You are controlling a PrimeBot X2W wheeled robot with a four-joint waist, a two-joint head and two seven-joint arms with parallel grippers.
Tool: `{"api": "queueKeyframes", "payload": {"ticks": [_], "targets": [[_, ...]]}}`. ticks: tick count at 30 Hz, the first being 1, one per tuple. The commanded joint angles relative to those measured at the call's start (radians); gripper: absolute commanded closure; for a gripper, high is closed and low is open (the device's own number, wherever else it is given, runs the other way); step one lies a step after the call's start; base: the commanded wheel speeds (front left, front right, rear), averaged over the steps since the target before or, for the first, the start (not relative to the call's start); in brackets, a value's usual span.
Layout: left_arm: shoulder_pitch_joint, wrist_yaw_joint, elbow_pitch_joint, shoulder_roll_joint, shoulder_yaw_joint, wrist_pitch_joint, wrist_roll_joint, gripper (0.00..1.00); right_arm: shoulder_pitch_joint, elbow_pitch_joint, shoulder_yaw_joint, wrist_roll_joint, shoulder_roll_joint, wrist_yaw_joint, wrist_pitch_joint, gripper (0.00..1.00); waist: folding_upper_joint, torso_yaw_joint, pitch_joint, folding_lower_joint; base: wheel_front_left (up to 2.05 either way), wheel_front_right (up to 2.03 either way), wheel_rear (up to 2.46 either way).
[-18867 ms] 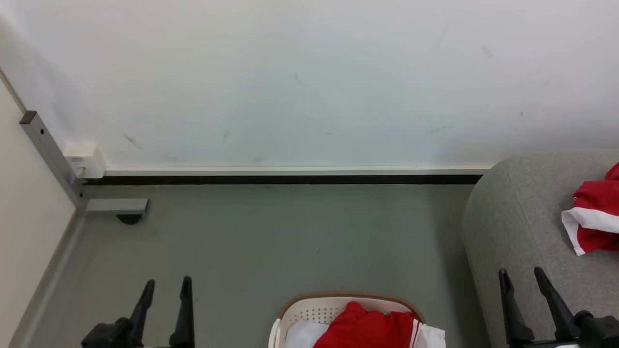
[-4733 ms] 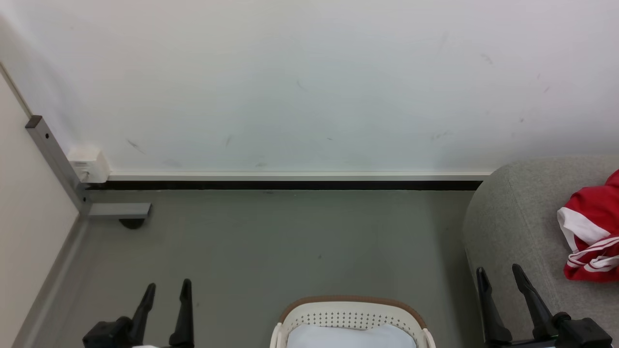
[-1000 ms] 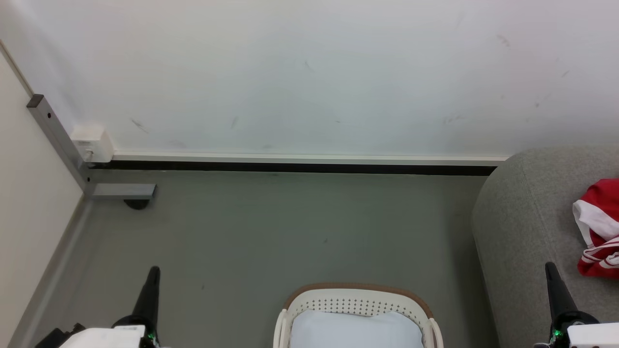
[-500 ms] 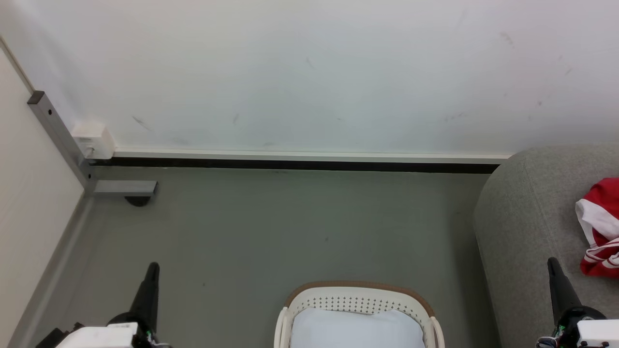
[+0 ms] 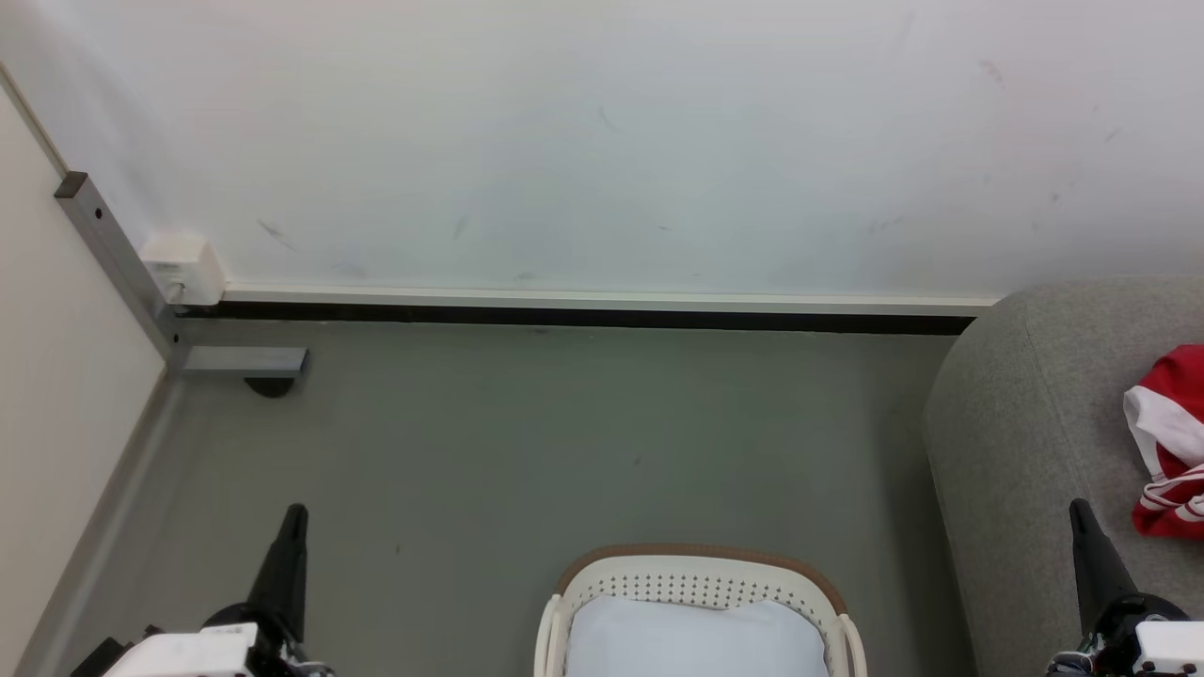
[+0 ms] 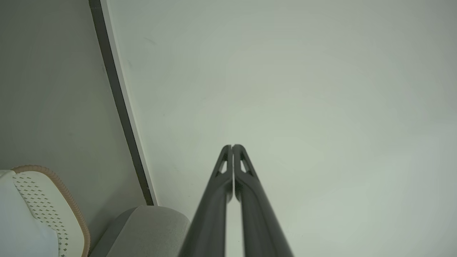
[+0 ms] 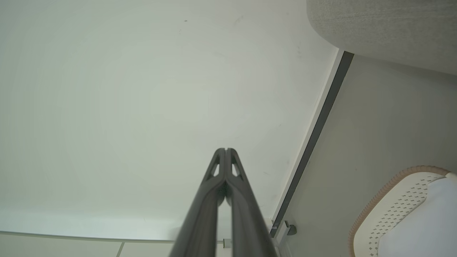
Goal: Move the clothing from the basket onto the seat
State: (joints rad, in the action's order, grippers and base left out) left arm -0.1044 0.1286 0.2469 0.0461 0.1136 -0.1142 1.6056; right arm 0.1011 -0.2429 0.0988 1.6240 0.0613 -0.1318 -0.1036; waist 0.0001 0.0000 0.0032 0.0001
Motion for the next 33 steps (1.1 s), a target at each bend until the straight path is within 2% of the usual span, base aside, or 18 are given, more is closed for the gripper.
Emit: {"api": "queueKeyframes", "payload": {"ticks": [1,33], "targets": [[-0.009,0.004,-0.004,0.008,0.003,-0.004,0.013,1.00,0.011,-0.002,0.003,0.002,0.000,0.002,0.000,1.00,-0.0001,0.000,0.000,-0.0001,0.00,0.00,0.00],[-0.008,0.004,-0.004,0.008,0.002,-0.004,0.013,1.00,0.012,-0.002,0.009,-0.005,-0.004,0.002,-0.007,1.00,-0.0001,0.000,0.000,-0.0001,0.00,0.00,0.00]]}}
